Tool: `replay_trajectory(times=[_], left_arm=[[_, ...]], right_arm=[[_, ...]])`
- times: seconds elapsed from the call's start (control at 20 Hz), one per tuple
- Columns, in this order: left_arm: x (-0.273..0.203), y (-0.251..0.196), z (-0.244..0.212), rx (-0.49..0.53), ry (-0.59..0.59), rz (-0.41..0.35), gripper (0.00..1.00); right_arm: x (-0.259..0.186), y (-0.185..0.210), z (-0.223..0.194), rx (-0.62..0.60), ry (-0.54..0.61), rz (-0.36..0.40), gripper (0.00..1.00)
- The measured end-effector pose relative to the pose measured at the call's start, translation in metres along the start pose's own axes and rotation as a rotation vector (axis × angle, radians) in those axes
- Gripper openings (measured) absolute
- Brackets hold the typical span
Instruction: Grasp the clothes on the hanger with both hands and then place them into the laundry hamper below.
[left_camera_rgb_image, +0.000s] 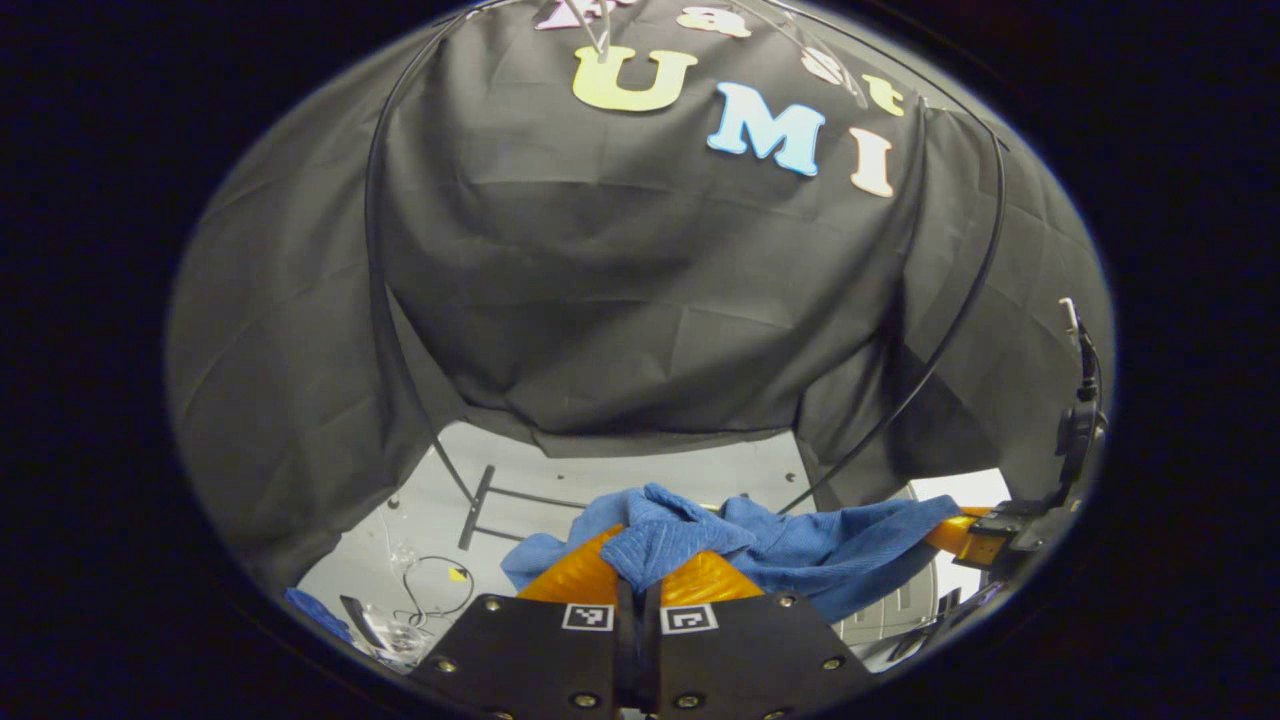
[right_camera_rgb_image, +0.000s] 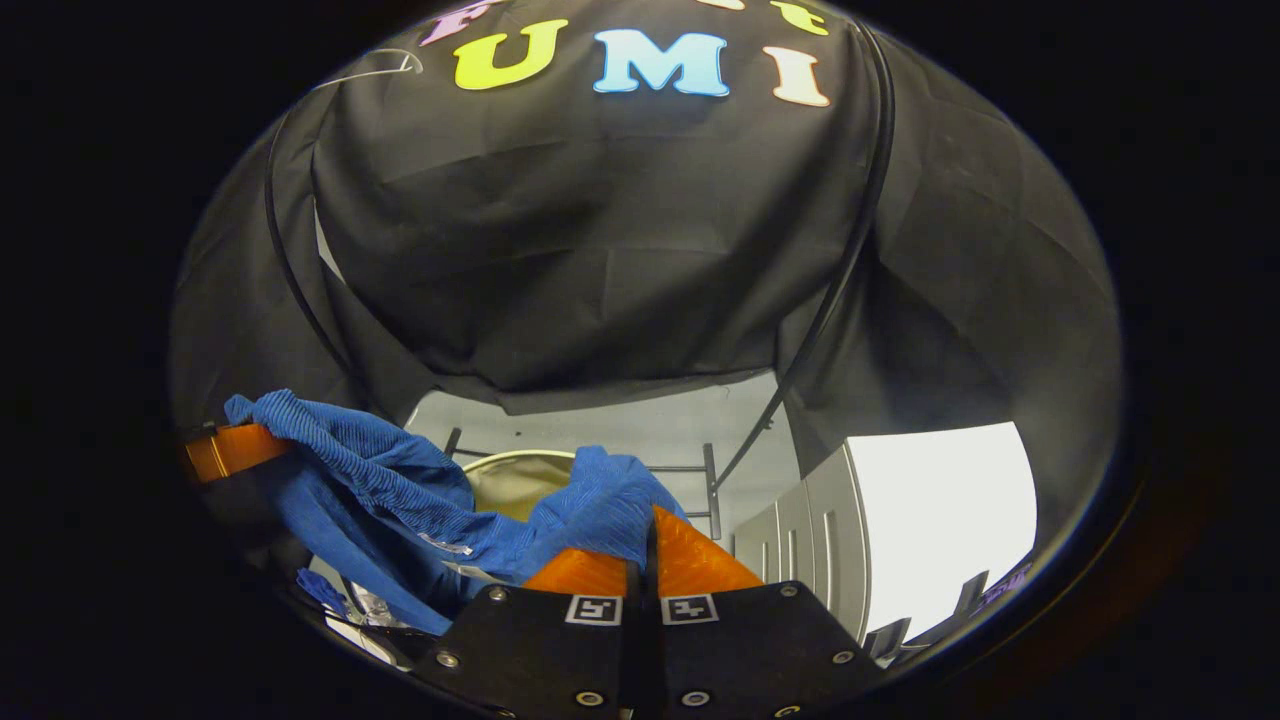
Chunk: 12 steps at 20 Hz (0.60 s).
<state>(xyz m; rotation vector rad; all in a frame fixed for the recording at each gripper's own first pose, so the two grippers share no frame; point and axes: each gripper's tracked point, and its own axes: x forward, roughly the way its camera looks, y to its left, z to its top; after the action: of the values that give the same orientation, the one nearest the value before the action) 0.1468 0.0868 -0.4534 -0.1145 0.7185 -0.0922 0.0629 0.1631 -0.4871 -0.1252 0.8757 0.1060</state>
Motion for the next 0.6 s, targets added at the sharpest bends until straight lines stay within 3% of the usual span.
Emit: replay_trajectory(times=[0.6], left_arm=[[0.008, 0.013, -0.029, -0.019, 0.064, 0.033, 0.03]], right_arm=[[-0.001, 0.004, -0.013, 0.025, 0.080, -0.007, 0.08]])
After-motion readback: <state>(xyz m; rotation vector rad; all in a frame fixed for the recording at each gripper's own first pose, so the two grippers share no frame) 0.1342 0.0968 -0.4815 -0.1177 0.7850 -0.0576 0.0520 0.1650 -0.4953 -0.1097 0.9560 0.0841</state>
